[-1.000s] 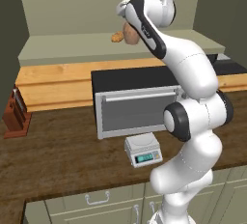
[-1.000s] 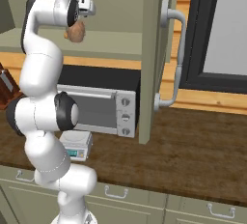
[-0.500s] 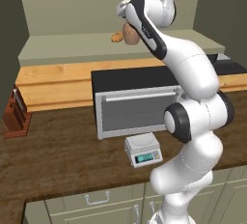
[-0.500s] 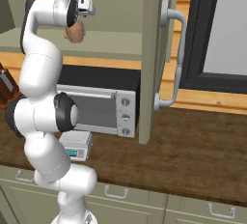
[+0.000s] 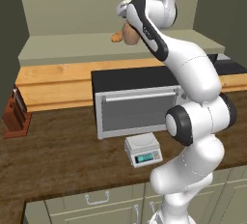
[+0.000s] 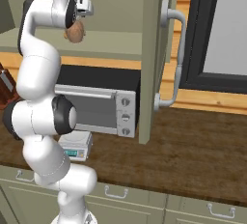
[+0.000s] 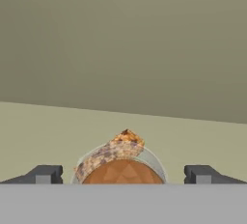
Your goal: Pick the honey bottle and place it on the digital scale for weighing, and close the cabinet.
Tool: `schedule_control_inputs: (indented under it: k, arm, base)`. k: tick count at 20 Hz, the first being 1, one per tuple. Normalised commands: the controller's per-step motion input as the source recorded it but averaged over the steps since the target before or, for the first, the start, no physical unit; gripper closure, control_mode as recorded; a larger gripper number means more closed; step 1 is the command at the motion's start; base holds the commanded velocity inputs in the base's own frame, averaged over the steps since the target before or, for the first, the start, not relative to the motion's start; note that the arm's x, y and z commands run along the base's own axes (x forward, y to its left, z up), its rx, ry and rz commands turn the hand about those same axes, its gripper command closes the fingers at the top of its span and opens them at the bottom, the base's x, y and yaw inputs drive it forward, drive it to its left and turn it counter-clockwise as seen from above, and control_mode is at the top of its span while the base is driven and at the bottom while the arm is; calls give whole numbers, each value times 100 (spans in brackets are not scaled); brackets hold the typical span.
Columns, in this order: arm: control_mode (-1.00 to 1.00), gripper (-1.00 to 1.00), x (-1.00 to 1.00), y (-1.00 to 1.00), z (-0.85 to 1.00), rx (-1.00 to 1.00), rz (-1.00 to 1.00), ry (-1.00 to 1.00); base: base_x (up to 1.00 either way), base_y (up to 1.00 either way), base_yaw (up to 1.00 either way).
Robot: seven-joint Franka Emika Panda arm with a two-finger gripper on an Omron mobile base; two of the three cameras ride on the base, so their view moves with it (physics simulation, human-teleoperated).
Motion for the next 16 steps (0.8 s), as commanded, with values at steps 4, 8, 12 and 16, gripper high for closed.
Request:
schedule_control_inputs:
  k: [4, 8, 12, 16]
  arm:
    - [-100, -100, 0, 0, -2, 0, 0, 0]
    - [-100, -100, 0, 0, -23, 0, 0, 0]
    - [-100, -100, 14, 0, -19, 0, 0, -1]
    - [-100, -100, 26, 0, -7, 0, 0, -5]
  base:
    - [0, 0, 0]
    - [0, 0, 0]
    - [0, 0, 0]
    - [0, 0, 0]
